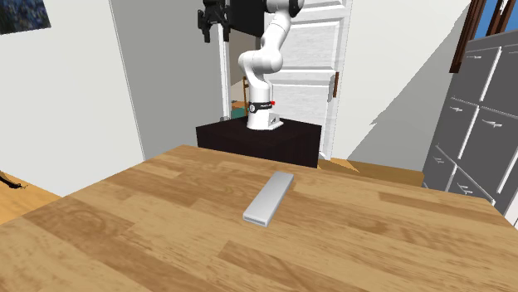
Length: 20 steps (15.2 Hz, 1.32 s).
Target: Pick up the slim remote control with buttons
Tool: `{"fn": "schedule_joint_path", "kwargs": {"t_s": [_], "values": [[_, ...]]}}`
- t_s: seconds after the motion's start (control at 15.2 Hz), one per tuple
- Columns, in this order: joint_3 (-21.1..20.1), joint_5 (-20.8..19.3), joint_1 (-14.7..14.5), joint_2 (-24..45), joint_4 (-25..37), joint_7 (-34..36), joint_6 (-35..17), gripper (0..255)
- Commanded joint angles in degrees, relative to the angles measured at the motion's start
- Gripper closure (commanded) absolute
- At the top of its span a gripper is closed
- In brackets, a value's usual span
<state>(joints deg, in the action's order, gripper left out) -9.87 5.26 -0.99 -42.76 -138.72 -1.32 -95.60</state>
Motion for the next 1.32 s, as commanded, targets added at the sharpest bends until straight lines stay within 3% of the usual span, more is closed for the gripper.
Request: {"fn": "schedule_joint_path", "kwargs": {"t_s": [0.0, 0.73, 0.99, 1.25], "values": [[-2.3, 1.5, -0.8, 1.4, -1.6, 2.3, -3.2, 0], [-14.5, 4.6, -2.4, 17.8, -1.5, 13.8, -20.4, 0], [-18.9, 3.0, -2.1, 25.9, 0.9, 19.0, -26.2, 0], [-22.9, -1.3, -1.6, 35.0, 4.4, 25.4, -31.3, 0]]}}
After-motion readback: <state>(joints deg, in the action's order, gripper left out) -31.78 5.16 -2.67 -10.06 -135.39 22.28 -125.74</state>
